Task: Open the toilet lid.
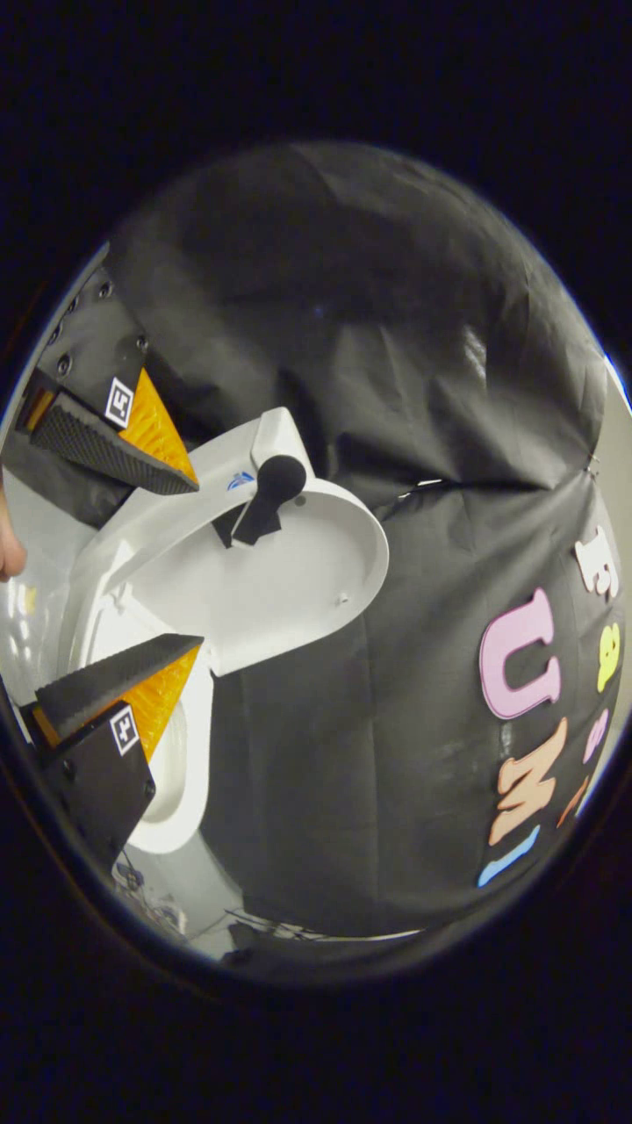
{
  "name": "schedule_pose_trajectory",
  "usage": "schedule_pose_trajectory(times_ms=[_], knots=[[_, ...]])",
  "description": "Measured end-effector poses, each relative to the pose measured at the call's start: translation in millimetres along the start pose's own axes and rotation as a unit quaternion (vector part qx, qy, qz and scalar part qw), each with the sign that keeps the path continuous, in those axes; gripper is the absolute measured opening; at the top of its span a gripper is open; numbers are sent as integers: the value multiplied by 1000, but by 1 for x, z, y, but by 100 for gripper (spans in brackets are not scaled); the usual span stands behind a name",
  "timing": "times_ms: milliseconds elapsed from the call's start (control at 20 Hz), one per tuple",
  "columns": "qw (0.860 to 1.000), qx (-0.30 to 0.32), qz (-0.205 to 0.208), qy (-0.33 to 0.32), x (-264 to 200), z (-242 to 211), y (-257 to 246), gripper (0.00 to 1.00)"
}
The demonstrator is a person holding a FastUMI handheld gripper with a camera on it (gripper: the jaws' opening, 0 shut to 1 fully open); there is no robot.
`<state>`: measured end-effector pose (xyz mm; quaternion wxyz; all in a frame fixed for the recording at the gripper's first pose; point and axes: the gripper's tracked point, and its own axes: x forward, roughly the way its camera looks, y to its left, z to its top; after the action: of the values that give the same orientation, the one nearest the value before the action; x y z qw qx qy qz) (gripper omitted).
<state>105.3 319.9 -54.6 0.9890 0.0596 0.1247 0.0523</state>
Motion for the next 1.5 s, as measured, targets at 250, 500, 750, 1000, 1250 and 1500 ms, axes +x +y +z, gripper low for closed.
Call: schedule_pose_trajectory(times_ms=[250, 500, 750, 1000, 1250, 1500], knots=[[1000, -19, -6, 3, -14, -10, -39, 99], [999, -33, -18, 26, -30, -26, -78, 99], [999, -9, -45, 18, -55, -30, -120, 98], [997, 8, -76, 15, -88, -34, -165, 98], [992, 30, -120, 9, -120, -43, -212, 98], [988, 58, -146, -7, -146, -48, -241, 97]])
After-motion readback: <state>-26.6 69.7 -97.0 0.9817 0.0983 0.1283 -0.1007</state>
